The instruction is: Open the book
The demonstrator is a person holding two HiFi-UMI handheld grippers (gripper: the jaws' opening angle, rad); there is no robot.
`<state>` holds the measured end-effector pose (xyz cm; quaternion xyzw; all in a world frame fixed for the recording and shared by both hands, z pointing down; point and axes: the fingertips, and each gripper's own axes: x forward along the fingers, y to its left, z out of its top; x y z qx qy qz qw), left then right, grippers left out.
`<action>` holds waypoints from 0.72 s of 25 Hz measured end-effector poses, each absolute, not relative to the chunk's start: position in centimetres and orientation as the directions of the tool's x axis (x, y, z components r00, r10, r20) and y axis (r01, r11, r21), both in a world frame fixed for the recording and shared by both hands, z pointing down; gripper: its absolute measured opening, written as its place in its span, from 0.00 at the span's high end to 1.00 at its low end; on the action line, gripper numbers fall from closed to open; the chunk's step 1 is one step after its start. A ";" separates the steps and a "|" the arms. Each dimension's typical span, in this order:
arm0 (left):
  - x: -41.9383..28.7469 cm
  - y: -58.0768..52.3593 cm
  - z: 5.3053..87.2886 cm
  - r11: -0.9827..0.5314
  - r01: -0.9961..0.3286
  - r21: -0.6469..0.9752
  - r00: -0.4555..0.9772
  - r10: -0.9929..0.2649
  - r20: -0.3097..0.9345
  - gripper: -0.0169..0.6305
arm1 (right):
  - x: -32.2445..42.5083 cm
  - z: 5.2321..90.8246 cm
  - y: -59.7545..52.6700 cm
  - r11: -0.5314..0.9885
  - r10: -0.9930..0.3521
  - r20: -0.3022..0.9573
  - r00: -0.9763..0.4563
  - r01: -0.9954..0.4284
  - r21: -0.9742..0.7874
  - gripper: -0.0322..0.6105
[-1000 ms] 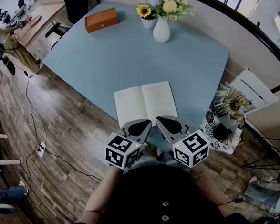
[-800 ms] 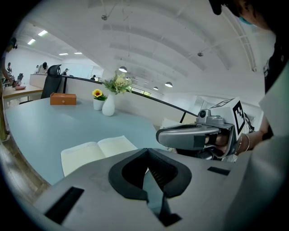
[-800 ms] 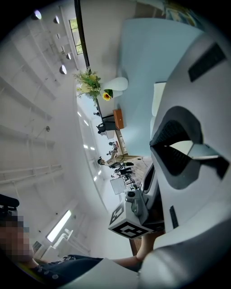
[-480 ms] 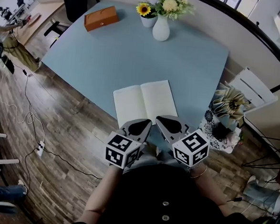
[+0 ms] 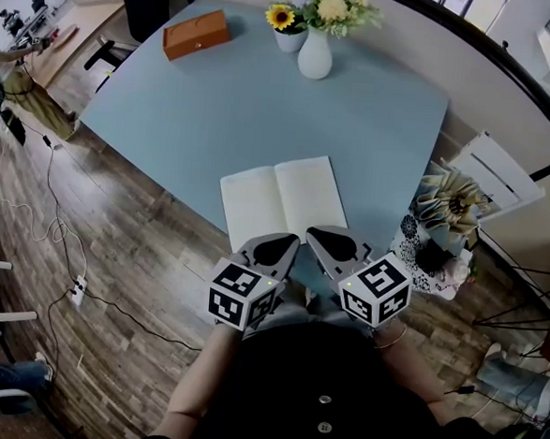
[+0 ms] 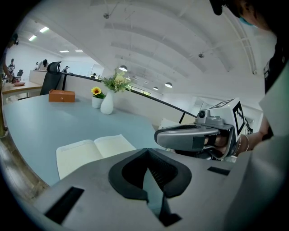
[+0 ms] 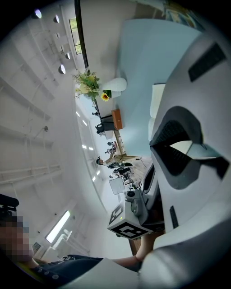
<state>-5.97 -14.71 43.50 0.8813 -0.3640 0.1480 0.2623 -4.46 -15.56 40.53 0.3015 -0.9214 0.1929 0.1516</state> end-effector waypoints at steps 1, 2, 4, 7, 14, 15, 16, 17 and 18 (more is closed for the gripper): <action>-5.8 -14.7 43.6 -0.600 -0.717 0.355 0.694 -0.561 0.453 0.95 | -4.4 40.6 -15.6 0.742 -0.497 0.396 -0.772 -0.615 -0.267 0.94; -5.7 -14.7 43.6 -0.602 -0.715 0.356 0.695 -0.558 0.453 0.95 | -4.4 40.6 -15.6 0.741 -0.497 0.396 -0.772 -0.615 -0.270 0.94; -5.6 -14.6 43.5 -0.604 -0.713 0.355 0.697 -0.557 0.451 0.95 | -4.4 40.5 -15.7 0.738 -0.501 0.393 -0.771 -0.618 -0.271 0.94; -5.6 -14.9 43.4 -0.606 -0.713 0.353 0.698 -0.562 0.444 0.95 | -4.2 40.5 -15.8 0.734 -0.509 0.390 -0.767 -0.624 -0.268 0.94; -5.8 -15.3 43.4 -0.599 -0.717 0.356 0.694 -0.565 0.447 0.95 | -3.9 40.8 -16.0 0.737 -0.505 0.399 -0.766 -0.622 -0.263 0.94; -5.7 -15.3 43.4 -0.597 -0.716 0.362 0.696 -0.564 0.445 0.95 | -3.9 40.8 -16.1 0.737 -0.504 0.399 -0.766 -0.622 -0.264 0.94; -5.6 -15.4 43.4 -0.594 -0.714 0.371 0.699 -0.564 0.441 0.95 | -3.8 40.8 -16.1 0.737 -0.503 0.400 -0.766 -0.622 -0.265 0.94; -5.5 -15.4 43.4 -0.592 -0.712 0.378 0.701 -0.563 0.438 0.95 | -3.8 40.8 -16.2 0.738 -0.502 0.400 -0.767 -0.621 -0.265 0.94; -5.4 -15.4 43.4 -0.592 -0.710 0.381 0.703 -0.562 0.437 0.95 | -3.7 40.9 -16.2 0.738 -0.500 0.401 -0.768 -0.620 -0.266 0.94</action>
